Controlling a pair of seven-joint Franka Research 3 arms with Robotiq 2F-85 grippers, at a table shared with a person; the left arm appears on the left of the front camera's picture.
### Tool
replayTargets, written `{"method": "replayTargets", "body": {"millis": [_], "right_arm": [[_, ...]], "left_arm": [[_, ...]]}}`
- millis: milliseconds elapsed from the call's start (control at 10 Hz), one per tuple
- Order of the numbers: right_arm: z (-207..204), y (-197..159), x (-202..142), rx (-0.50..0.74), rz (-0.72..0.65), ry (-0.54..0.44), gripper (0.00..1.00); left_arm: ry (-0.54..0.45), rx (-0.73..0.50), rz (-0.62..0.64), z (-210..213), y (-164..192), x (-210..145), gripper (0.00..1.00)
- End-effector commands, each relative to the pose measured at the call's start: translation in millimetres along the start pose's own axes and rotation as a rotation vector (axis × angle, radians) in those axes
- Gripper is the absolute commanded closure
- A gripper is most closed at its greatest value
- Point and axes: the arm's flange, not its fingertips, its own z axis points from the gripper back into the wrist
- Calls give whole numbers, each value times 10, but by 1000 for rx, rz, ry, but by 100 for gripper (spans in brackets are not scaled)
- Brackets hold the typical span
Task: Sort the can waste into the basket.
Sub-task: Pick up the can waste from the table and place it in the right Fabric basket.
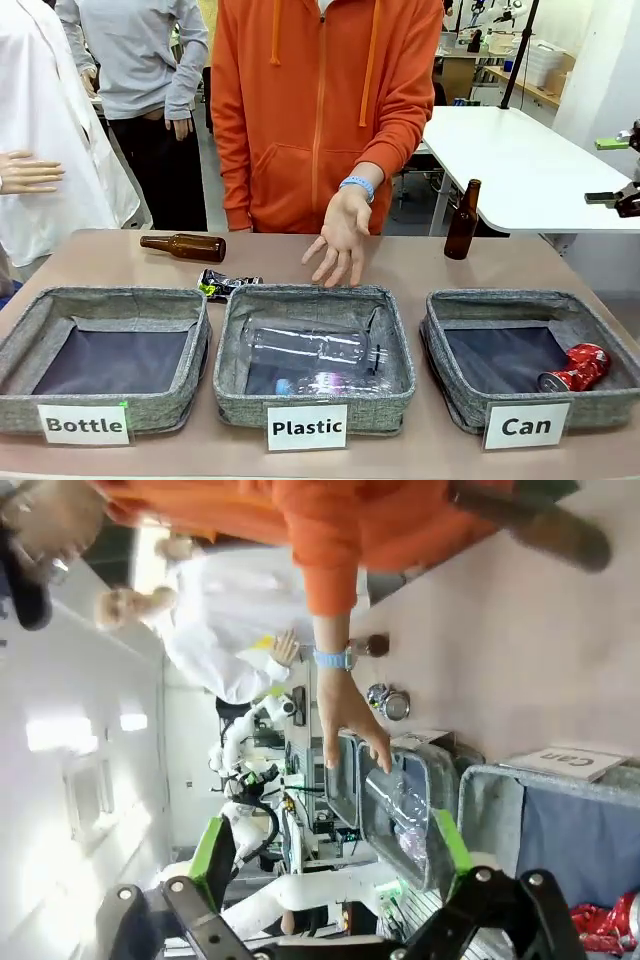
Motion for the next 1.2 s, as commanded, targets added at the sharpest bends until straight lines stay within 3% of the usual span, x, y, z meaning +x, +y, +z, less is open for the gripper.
{"method": "replayTargets", "body": {"millis": [0,1100], "right_arm": [[-2,-48,28,-20,91,150,0],[-2,-48,28,-20,91,150,0]], "left_arm": [[-17,-18,-20,-2,-4,9,0],[-17,-18,-20,-2,-4,9,0]]}}
